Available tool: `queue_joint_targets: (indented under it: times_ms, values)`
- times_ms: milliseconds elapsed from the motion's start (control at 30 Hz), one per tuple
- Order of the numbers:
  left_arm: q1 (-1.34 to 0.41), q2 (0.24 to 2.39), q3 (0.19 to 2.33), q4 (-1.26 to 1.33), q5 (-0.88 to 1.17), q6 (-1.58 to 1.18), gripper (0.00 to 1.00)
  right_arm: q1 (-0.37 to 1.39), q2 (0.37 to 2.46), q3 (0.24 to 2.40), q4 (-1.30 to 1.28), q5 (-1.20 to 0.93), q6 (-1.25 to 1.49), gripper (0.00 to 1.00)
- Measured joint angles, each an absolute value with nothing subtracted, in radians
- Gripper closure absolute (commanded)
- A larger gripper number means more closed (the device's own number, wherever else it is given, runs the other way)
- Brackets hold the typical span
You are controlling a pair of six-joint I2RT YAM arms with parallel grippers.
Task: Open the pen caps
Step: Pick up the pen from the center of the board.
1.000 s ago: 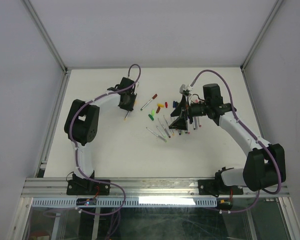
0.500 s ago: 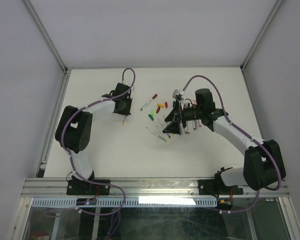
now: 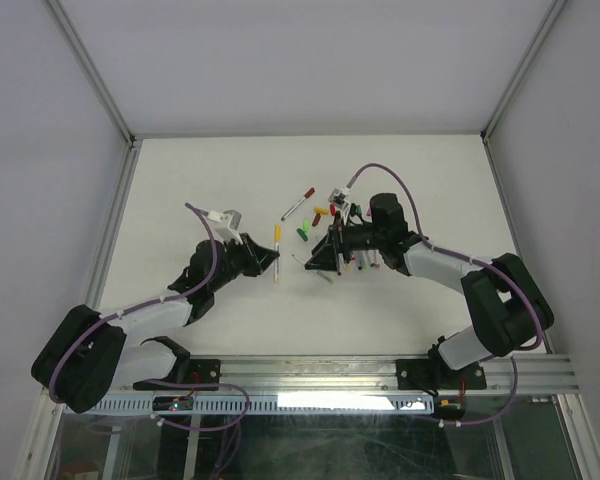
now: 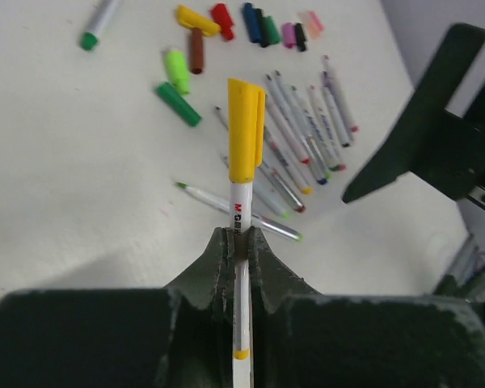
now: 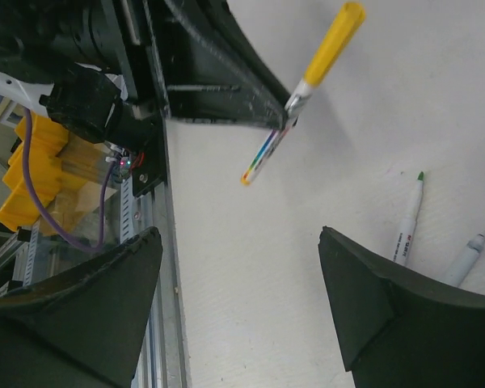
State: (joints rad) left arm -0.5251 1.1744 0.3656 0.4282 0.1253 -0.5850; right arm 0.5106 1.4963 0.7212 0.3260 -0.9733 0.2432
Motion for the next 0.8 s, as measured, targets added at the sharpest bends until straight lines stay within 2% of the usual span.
queue_joint_targets:
  times_ms: [133,367,633,800]
  values:
    - [-0.612,1.168,0.239,0.695,0.109,-0.714,1.0,0.516,1.5,0.721,0.386,-0.977,0.293,0.19]
    - [-0.74,1.177,0.217,1.0,-0.024,-0.807,1.0,0.517,1.5,0.721,0.419,-0.976,0.317,0.2]
    - [-0.822,1.27,0.217,1.156,-0.156,-0.84,1.0,0.542,1.492,0.721,0.429,-0.986,0.331,0.2]
    - [-0.838,1.314,0.223,1.194,-0.183,-0.847,1.0,0.566,1.48,0.719,0.451,-0.996,0.349,0.28]
